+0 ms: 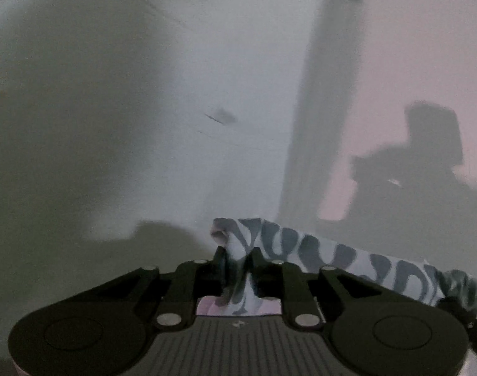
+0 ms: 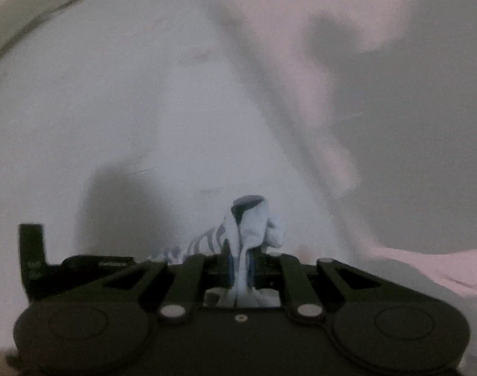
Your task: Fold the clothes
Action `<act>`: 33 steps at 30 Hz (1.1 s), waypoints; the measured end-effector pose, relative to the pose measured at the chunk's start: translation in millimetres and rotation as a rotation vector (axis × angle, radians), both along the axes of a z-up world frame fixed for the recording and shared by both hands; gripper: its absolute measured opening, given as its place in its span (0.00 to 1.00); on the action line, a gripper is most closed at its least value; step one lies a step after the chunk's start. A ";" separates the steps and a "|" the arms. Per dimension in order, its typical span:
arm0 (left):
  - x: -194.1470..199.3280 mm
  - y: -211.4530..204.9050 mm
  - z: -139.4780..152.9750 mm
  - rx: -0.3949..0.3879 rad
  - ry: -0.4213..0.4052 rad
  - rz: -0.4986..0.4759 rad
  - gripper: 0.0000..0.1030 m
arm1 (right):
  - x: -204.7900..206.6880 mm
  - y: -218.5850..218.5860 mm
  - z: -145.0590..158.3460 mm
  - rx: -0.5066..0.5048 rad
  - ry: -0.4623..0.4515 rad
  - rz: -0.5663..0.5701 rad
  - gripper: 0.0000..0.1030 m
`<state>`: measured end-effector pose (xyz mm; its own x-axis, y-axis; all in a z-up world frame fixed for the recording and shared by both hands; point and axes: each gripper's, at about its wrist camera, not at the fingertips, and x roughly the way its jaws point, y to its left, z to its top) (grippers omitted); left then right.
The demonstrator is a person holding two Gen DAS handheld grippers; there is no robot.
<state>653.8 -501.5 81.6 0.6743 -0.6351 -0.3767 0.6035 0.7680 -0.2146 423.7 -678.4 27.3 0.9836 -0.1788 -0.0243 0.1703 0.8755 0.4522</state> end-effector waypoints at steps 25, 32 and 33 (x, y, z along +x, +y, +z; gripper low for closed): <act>59.5 -97.7 -164.5 0.078 0.309 -0.001 0.90 | 61.2 -57.3 -125.3 0.003 0.422 -0.166 0.88; -1.6 -19.2 -114.9 0.062 0.199 0.060 0.93 | 43.0 -21.0 -101.0 -0.032 0.452 -0.099 0.99; -13.0 -4.4 -109.9 0.061 0.197 0.073 0.93 | 42.9 -13.7 -97.4 -0.032 0.453 -0.084 0.99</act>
